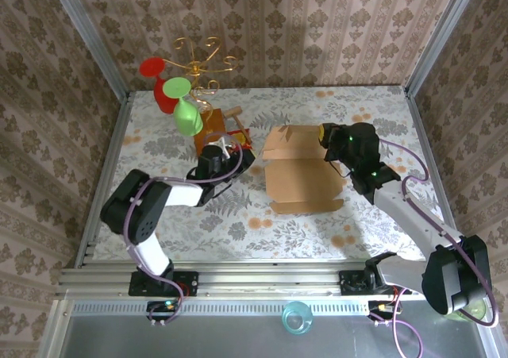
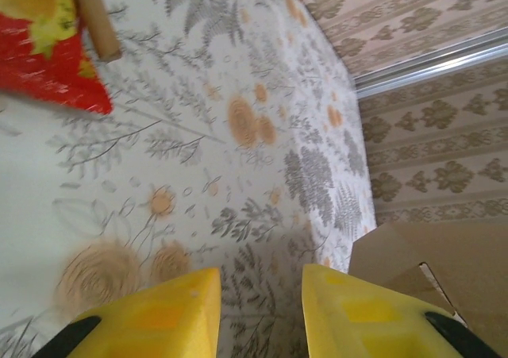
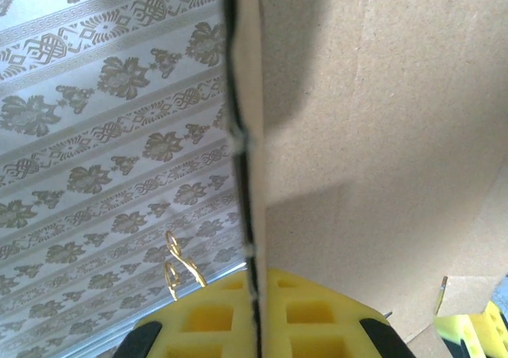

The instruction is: Fold the paper box

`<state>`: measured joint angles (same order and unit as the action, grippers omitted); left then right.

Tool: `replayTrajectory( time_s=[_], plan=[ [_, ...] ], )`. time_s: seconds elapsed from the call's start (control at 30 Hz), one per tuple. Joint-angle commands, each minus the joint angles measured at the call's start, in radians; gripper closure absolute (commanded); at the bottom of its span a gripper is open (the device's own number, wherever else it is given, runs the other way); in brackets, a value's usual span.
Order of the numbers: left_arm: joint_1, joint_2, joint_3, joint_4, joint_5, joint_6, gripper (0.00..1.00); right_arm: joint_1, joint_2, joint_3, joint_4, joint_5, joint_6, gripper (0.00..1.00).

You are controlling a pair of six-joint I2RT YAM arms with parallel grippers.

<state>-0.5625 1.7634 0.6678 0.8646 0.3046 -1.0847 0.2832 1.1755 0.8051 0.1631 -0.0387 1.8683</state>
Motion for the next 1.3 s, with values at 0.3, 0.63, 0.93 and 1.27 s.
replayTrajectory(
  time_s=[0.3, 0.63, 0.93, 1.27],
  plan=[
    [-0.036, 0.159, -0.019, 0.428, 0.055, -0.060, 0.61, -0.034, 0.040, 0.031, 0.021, -0.043, 0.041, 1.00],
    [-0.069, 0.183, 0.009, 0.430, 0.056, -0.061, 0.57, -0.051, 0.068, 0.027, 0.064, -0.060, 0.062, 1.00],
    [-0.124, 0.194, 0.028, 0.429, 0.015, -0.017, 0.48, -0.061, 0.091, 0.023, 0.096, -0.072, 0.089, 1.00],
    [-0.143, 0.264, 0.083, 0.425, -0.004, -0.005, 0.40, -0.061, 0.098, 0.004, 0.120, -0.085, 0.104, 1.00]
  ],
)
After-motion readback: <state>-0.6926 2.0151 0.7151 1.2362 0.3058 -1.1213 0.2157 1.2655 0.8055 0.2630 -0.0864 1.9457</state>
